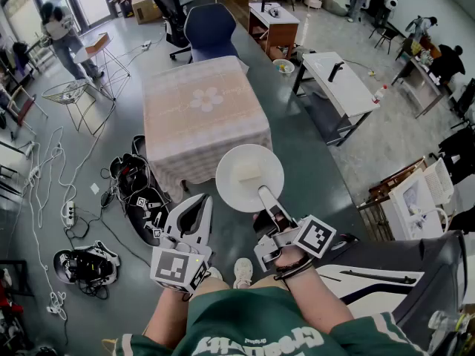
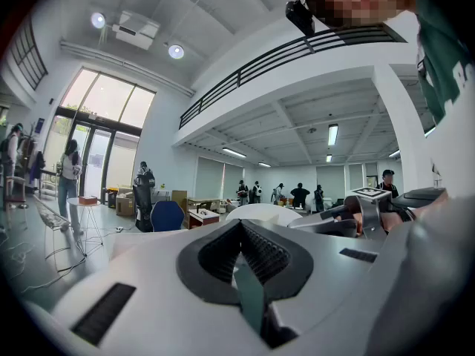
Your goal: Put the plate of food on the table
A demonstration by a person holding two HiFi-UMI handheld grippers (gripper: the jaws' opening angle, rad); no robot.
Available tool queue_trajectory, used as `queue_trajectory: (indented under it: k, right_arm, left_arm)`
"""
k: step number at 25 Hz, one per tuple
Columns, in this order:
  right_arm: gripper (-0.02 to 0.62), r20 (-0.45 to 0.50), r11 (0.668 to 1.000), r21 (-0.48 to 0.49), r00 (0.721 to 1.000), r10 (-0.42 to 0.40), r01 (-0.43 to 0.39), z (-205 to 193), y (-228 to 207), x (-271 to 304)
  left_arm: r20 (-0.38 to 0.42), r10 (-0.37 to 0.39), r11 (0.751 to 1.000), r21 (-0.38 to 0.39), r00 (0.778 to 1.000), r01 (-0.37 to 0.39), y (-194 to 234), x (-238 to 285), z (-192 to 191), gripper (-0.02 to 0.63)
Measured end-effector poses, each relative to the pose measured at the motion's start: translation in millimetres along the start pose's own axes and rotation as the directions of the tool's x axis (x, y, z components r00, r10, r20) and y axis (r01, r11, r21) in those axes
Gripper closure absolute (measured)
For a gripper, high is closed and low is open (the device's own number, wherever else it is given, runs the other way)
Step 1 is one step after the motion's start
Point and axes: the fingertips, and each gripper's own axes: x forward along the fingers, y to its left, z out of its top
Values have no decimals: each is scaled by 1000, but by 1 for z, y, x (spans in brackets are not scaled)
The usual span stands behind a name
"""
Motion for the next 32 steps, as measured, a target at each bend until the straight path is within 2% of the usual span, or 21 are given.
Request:
queue_trajectory:
  k: [21,32]
  right_arm:
    - [565,9,997,56,999,-46,45,11,-22,-21]
    - [565,11,999,35,1000,-16,15,17,-28,-8]
  left_arm:
    - [-9,18,1000,5,1000,-17,-18,6,-2,597]
    - [51,27,998,49,998,-29,-6,18,10,597]
